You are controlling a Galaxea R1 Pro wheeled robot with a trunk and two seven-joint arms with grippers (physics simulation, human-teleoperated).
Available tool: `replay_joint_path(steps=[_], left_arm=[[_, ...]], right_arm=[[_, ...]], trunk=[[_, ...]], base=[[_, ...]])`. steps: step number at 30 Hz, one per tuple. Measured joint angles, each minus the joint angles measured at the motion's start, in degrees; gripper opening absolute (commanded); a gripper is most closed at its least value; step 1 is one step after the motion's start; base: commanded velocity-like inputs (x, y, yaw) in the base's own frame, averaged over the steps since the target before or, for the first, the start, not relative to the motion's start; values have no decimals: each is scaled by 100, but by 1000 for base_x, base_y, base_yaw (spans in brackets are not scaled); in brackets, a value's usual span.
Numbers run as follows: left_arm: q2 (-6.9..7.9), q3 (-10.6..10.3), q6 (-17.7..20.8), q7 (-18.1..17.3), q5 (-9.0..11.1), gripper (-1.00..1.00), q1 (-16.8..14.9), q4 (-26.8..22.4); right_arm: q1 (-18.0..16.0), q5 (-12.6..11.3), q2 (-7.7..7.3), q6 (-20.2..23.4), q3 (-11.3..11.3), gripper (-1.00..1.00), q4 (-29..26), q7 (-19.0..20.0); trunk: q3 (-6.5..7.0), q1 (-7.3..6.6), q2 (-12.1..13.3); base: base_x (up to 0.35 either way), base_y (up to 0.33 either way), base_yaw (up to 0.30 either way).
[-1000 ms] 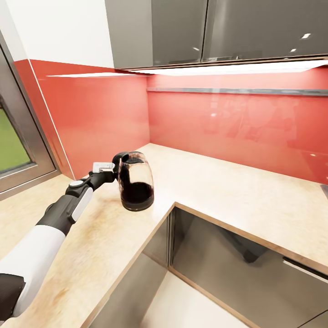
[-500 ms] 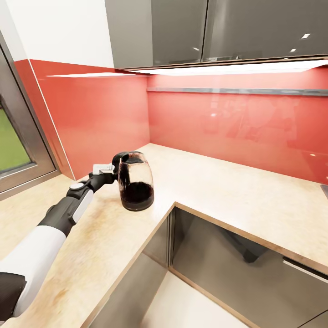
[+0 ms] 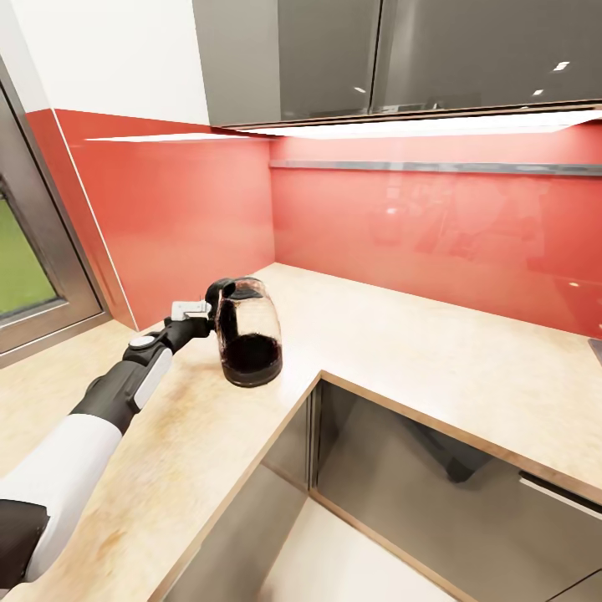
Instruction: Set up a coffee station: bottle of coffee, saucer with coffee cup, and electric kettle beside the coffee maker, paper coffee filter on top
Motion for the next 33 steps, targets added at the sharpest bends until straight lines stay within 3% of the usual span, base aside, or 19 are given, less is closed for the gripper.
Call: replay_joint_path(steps=[33], left_arm=[[-62,8,15,3,9,-100,0,-183]], right_arm=[[0,0,2,0,0,100,0,0]], trunk=[[0,0,0]], base=[[0,0,0]])
